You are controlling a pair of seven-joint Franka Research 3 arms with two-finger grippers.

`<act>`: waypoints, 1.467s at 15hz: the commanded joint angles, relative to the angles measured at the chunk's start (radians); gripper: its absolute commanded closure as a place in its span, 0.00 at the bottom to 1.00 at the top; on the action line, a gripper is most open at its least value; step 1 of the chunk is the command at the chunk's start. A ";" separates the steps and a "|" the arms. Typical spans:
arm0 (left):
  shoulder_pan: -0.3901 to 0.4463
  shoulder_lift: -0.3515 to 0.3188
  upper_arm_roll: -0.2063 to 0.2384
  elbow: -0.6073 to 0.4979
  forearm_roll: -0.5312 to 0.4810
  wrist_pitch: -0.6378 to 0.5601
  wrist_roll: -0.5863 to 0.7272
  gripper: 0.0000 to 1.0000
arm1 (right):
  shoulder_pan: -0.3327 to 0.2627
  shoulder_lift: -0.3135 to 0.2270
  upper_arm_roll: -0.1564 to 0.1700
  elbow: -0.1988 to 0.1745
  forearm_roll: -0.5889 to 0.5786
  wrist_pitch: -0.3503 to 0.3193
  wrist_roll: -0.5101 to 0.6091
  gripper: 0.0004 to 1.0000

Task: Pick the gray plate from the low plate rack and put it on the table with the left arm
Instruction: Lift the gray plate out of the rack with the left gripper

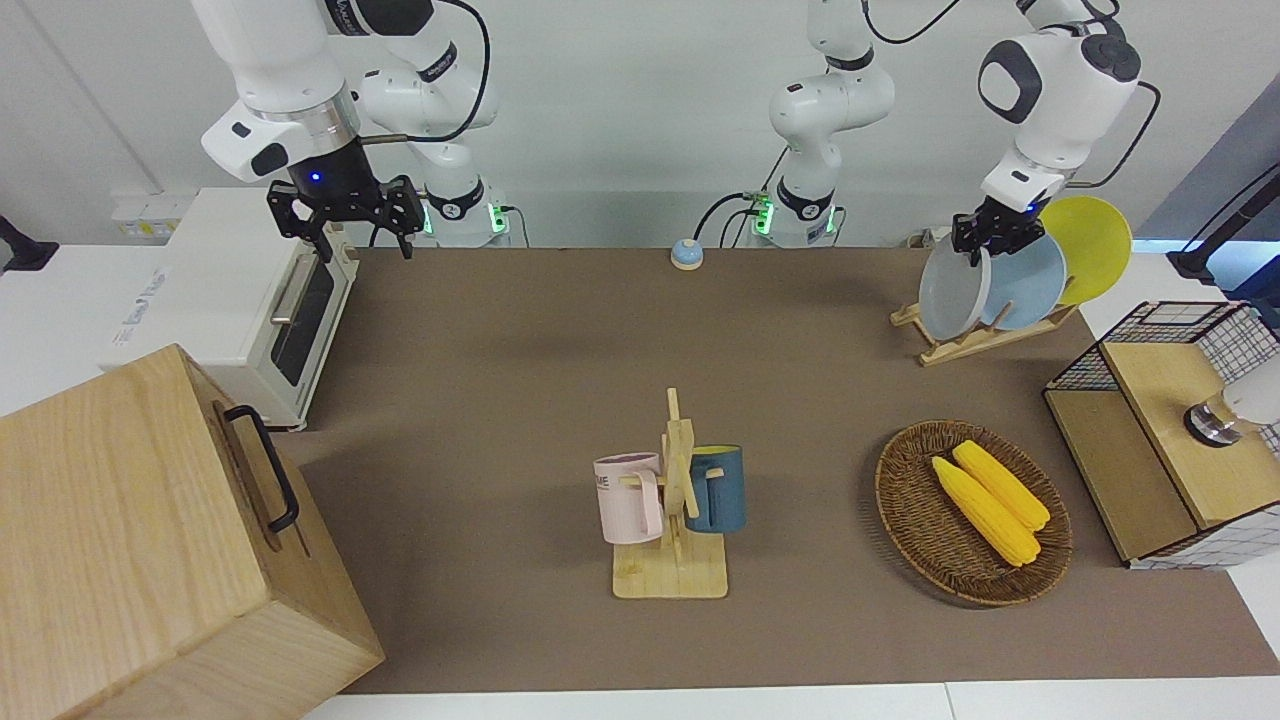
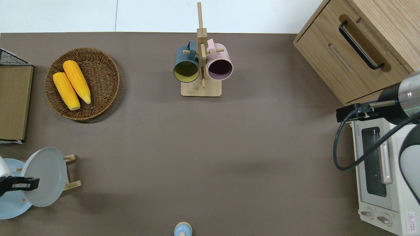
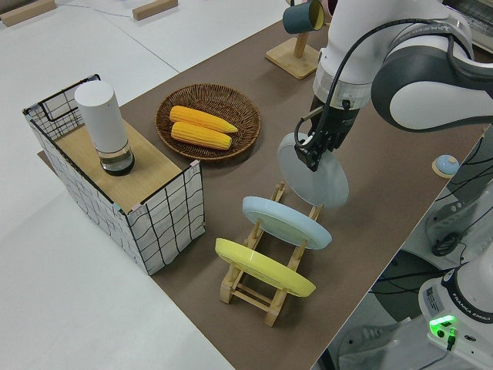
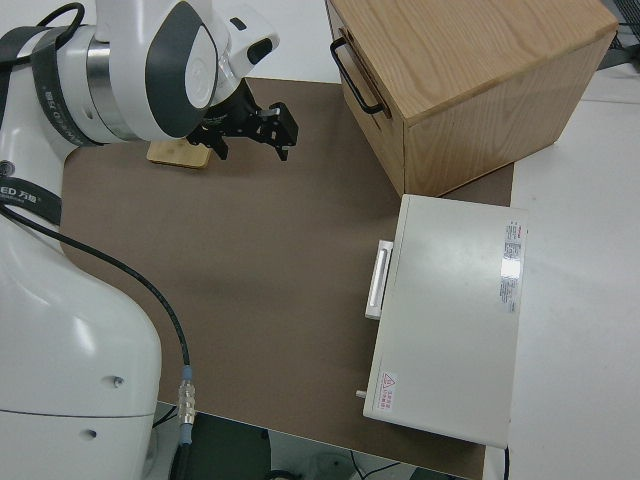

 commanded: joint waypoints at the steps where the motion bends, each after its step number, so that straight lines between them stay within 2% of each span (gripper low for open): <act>1: -0.012 -0.007 -0.019 0.100 0.009 -0.121 0.000 1.00 | -0.022 0.009 0.020 0.021 -0.003 -0.016 0.015 0.02; 6: -0.012 -0.007 -0.052 0.173 -0.007 -0.222 -0.086 1.00 | -0.022 0.009 0.020 0.020 -0.003 -0.016 0.013 0.02; 15: -0.010 0.009 -0.049 0.187 -0.262 -0.320 -0.210 1.00 | -0.021 0.009 0.020 0.021 -0.003 -0.016 0.013 0.02; 22: 0.008 0.056 -0.037 0.133 -0.427 -0.311 -0.215 1.00 | -0.022 0.009 0.020 0.020 -0.003 -0.016 0.013 0.02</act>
